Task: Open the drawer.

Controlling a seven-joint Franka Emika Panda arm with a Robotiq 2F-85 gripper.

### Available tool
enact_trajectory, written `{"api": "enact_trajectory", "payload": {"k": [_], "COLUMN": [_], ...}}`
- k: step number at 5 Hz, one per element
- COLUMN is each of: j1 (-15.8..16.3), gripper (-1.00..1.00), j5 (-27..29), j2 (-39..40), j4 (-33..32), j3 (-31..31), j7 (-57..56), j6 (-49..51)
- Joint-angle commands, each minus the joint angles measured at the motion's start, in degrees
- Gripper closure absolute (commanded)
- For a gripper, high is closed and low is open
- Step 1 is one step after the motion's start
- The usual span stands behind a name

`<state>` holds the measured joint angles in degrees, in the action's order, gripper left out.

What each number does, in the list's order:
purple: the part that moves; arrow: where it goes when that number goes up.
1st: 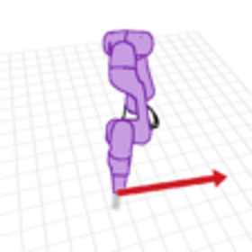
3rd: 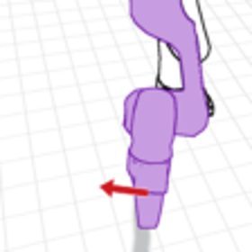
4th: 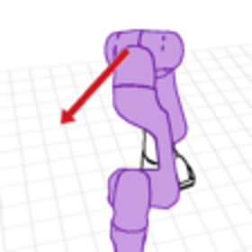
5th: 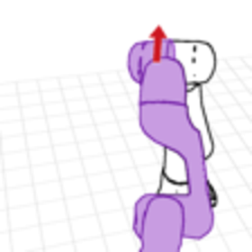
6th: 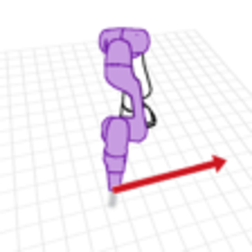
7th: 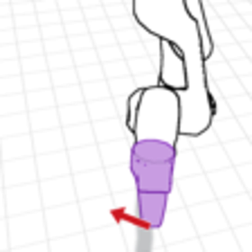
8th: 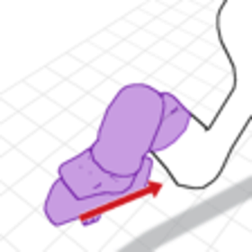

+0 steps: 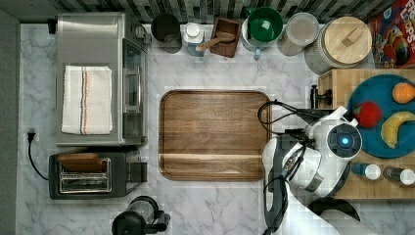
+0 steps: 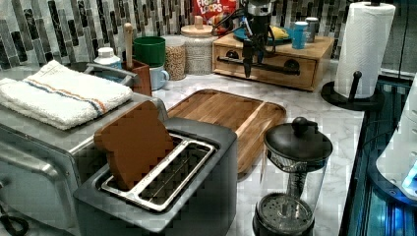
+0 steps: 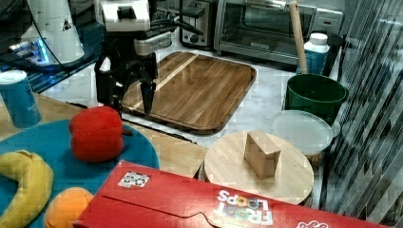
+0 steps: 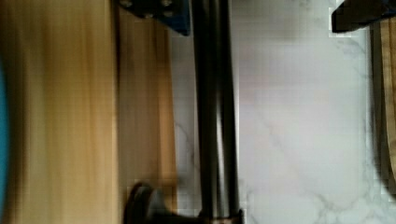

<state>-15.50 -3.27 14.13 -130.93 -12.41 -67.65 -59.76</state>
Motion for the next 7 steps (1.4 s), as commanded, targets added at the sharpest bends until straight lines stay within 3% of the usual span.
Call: {"api": "enact_trajectory", "payload": {"k": [1, 3, 5, 7], "j1": [5.62, 11.45, 14.2, 15.21], "gripper": [-1.0, -1.0, -1.0, -1.0], "j5": [4.77, 0.57, -2.25, -0.76], "j2": [1.92, 0.26, 0.42, -1.77], "j4": [-2.44, -4.76, -7.81, -9.2], "j3": [3.67, 6.0, 10.31, 14.27], "j7": [6.19, 21.19, 26.31, 26.54], "j6": [-3.58, -2.97, -7.91, -5.81]}}
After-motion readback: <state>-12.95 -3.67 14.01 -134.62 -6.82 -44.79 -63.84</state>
